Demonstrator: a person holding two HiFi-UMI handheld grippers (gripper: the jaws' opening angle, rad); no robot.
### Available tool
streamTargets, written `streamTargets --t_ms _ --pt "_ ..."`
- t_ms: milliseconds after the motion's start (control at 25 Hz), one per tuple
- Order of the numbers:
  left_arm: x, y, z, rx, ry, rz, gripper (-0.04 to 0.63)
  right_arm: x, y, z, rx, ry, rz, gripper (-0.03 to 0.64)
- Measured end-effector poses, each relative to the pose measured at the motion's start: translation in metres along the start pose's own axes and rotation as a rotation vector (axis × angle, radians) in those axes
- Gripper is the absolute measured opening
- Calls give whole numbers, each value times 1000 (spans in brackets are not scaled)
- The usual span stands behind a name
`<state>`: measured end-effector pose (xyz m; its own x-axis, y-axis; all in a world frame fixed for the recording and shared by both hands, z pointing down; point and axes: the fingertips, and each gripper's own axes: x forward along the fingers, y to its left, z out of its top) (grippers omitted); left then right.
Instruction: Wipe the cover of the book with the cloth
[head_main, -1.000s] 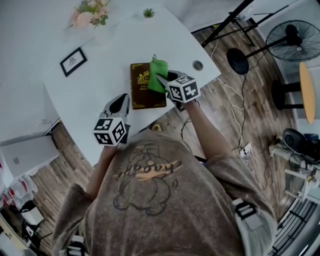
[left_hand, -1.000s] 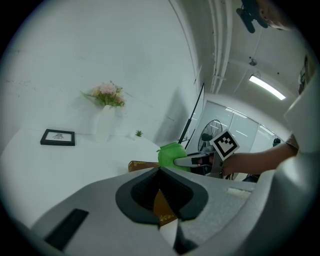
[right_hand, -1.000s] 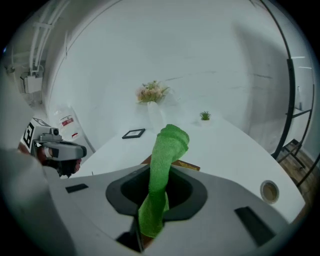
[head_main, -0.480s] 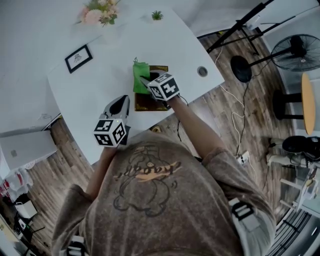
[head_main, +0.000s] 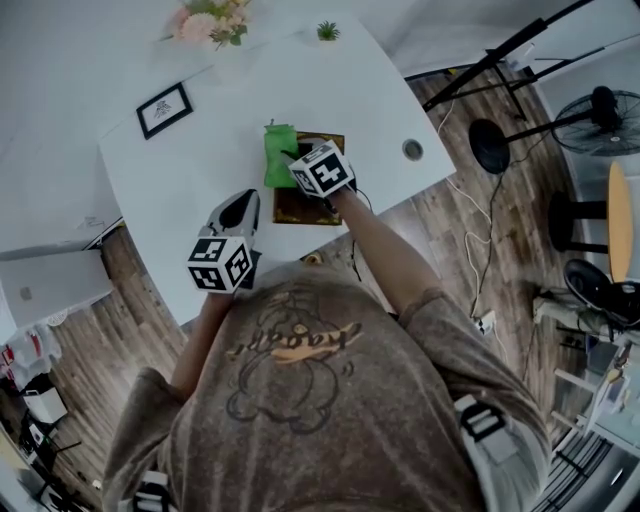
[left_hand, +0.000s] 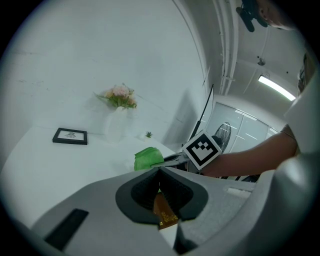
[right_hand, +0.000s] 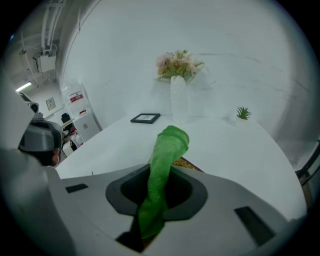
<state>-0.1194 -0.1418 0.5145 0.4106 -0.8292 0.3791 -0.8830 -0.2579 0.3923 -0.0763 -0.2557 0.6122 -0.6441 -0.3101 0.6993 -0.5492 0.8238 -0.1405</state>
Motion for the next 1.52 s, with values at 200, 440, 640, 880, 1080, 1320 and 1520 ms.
streamTargets --t_ms 200,440,640,880,1080,1320,1520 --pt "2 -3 -2 1 7 -1 3 -7 -17 7 9 -15 -46 74" --pt "6 -6 -5 3 17 -3 3 -22 -50 -2 51 -21 -97 74" --pt "9 -12 -7 8 24 -14 3 -42 -78 -16 110 -31 -149 74" --pt "12 -20 -8 22 34 -32 3 -68 -103 -34 188 -55 -190 74" --pt "13 -23 -8 27 37 -39 3 -85 -117 -50 220 -44 -222 72" --pt "10 -24 -9 45 39 -29 3 -110 -112 -53 230 -71 -228 69" --pt "5 -20 -9 38 33 -13 3 -118 -52 -38 160 -112 -25 71"
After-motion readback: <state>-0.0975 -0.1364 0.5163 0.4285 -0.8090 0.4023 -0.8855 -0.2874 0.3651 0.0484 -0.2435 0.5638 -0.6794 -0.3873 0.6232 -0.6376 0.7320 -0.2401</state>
